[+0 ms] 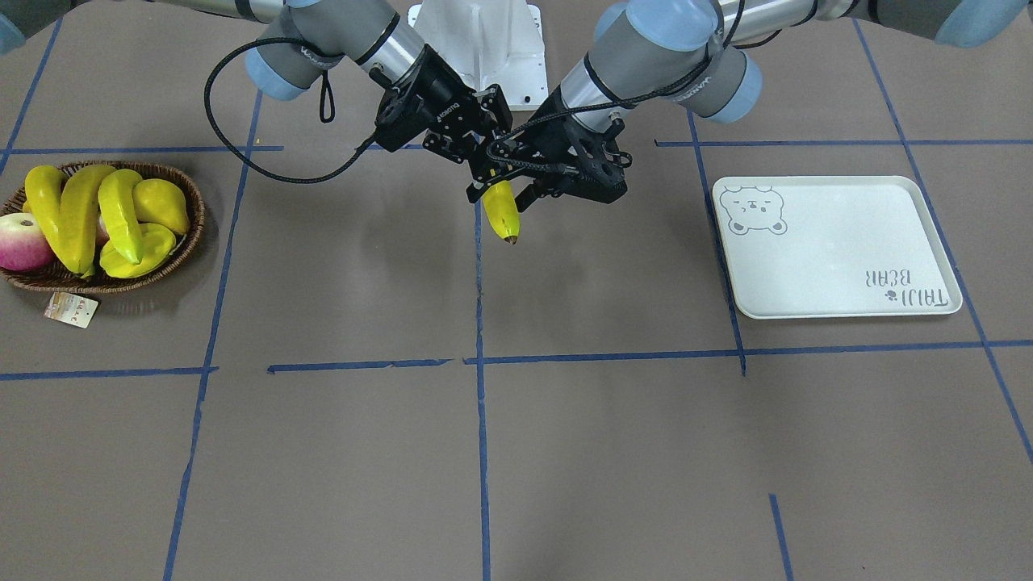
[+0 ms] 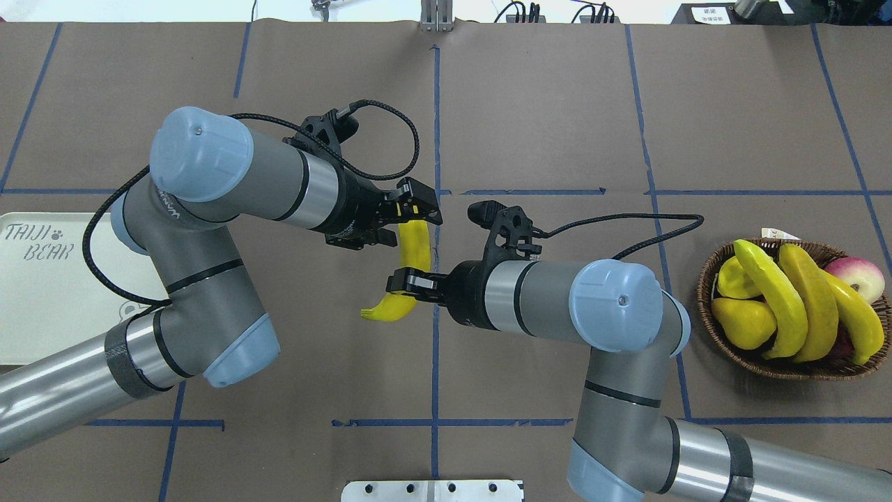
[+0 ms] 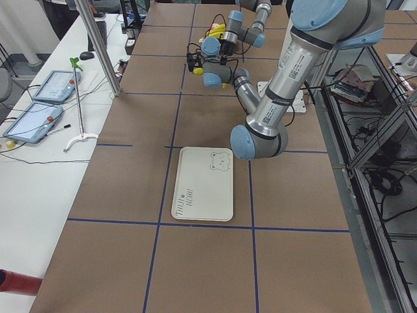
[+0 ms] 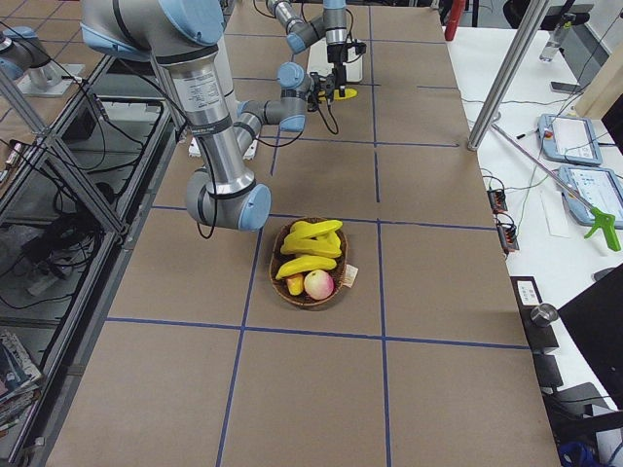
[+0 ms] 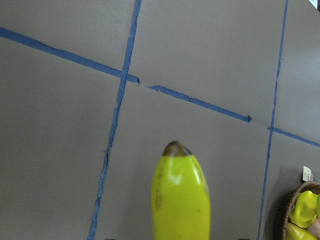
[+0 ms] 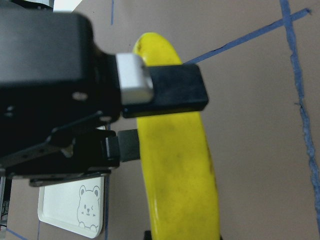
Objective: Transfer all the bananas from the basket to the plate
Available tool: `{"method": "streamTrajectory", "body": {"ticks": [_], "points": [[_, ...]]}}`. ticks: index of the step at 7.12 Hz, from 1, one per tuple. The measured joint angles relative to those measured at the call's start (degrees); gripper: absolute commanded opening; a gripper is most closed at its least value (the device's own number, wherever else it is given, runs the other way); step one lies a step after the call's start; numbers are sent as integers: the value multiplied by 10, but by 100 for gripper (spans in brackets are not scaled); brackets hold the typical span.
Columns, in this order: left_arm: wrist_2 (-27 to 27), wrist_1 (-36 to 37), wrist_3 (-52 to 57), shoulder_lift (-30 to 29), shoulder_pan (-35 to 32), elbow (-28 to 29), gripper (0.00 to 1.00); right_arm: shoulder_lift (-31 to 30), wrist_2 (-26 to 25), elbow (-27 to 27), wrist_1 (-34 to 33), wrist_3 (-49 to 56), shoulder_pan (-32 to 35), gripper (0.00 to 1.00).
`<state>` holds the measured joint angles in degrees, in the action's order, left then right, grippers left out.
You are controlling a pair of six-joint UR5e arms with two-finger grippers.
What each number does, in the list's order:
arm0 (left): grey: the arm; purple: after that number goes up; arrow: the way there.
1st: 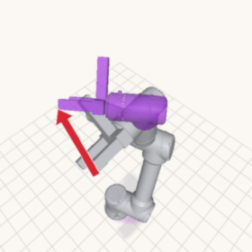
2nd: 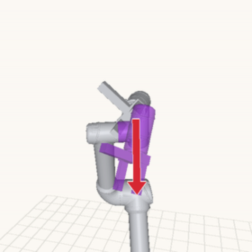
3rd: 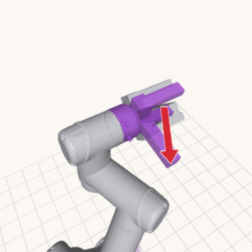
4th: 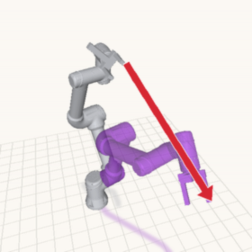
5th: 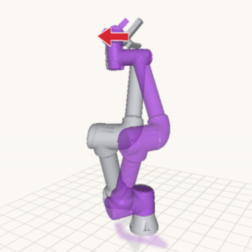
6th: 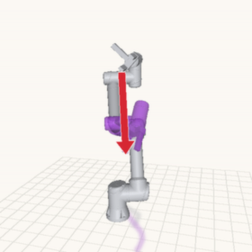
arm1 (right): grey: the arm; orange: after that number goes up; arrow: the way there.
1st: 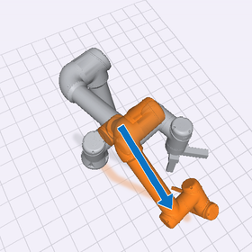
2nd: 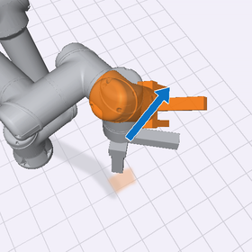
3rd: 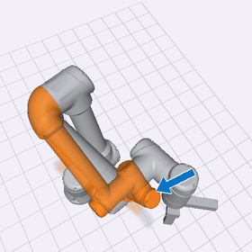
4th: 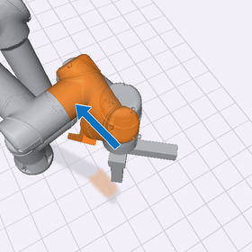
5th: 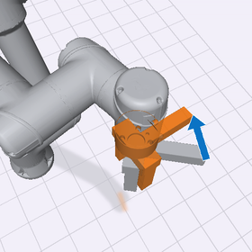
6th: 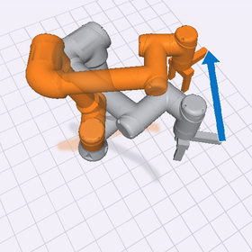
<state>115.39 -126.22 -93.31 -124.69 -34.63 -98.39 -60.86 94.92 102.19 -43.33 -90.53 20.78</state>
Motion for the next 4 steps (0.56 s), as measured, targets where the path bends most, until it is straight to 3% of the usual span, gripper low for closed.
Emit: {"method": "streamTrajectory", "body": {"ticks": [2, 3, 4], "points": [[0, 1, -1, 0, 0, 1, 27, 0, -1, 0, 0, 0, 0, 2], [0, 2, -2, 0, 0, 1, 4, 0, -1, 0, 0, 0, 0, 3], [-1, 4, -2, 0, 0, 1, 0, 0, -1, 0, 0, 0, 0, 4]]}}
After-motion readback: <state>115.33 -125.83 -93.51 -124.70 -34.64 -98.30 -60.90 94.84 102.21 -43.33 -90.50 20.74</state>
